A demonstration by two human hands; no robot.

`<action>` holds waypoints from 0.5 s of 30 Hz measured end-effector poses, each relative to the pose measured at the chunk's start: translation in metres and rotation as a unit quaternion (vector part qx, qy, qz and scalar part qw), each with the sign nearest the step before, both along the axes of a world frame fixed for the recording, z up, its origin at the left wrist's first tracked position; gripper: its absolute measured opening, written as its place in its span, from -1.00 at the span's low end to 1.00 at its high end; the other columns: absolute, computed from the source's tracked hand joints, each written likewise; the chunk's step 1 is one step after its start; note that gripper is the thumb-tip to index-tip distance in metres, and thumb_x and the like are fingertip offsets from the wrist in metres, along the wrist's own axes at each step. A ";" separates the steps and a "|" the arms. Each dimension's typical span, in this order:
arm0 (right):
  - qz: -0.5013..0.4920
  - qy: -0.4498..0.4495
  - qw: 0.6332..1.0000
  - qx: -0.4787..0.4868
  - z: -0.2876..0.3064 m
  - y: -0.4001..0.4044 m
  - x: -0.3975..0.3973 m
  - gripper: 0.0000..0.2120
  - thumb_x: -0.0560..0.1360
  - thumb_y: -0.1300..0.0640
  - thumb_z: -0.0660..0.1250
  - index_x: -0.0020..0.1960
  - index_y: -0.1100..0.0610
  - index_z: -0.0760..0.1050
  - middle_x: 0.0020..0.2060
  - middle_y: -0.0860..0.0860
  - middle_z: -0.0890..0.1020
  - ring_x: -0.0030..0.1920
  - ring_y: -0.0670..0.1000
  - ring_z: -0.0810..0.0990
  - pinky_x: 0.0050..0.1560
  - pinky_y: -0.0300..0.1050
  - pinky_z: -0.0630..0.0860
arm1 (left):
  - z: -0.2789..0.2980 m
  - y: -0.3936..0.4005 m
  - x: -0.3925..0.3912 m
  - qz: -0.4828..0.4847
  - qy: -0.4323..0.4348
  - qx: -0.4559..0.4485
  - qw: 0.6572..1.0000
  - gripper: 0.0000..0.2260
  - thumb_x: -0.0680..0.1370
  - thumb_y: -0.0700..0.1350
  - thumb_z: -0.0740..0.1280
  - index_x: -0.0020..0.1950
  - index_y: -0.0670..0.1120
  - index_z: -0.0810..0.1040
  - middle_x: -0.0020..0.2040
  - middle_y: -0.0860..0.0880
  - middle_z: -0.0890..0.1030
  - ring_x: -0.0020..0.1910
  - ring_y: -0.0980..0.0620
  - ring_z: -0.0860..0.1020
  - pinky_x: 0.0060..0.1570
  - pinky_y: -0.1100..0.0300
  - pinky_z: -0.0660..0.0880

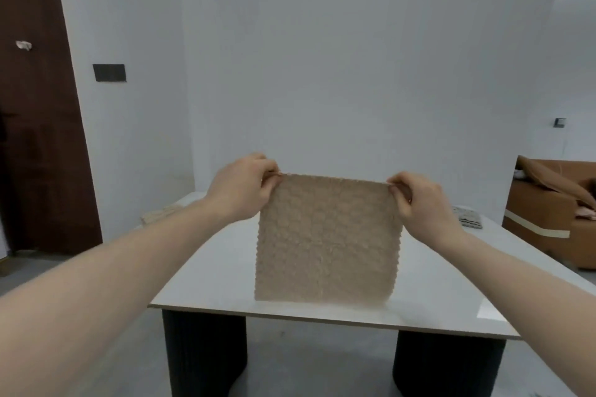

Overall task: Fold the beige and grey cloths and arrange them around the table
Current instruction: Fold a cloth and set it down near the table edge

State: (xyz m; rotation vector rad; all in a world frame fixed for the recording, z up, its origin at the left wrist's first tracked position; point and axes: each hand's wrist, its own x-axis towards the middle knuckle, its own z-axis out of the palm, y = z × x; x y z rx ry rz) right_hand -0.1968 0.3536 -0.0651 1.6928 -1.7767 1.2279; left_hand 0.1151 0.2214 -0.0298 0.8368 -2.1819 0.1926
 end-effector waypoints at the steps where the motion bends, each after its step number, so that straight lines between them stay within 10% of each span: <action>1: -0.002 0.001 1.000 -0.009 0.009 -0.001 0.001 -0.91 0.59 0.16 0.31 0.01 0.02 0.58 -0.11 -0.07 0.63 -0.10 -0.01 0.55 -0.06 -0.08 0.47 | 0.010 0.000 0.001 0.007 0.004 -0.004 1.000 -0.84 0.64 0.08 0.28 -0.02 0.07 0.61 -0.09 0.17 0.51 -0.15 0.06 0.50 -0.08 0.08 0.47; 8: -0.041 0.007 0.999 0.034 0.017 -0.026 -0.010 -0.94 0.58 0.03 0.34 0.01 -0.01 0.56 -0.09 -0.05 0.65 -0.07 0.01 0.58 -0.10 -0.06 0.50 | 0.016 -0.019 -0.008 0.071 -0.040 0.010 0.997 -0.83 0.64 0.09 0.28 -0.10 0.08 0.55 -0.09 0.13 0.54 -0.07 0.03 0.52 -0.10 0.10 0.46; 15: -0.086 0.000 0.990 0.108 -0.027 -0.060 -0.024 -0.94 0.56 -0.03 0.36 -0.04 -0.06 0.57 -0.13 -0.10 0.65 -0.07 0.03 0.60 -0.19 -0.12 0.39 | -0.035 -0.055 -0.034 0.115 -0.010 0.221 0.968 -0.77 0.57 0.13 0.38 -0.21 0.05 0.61 -0.29 0.16 0.55 -0.21 0.06 0.54 -0.21 0.18 0.43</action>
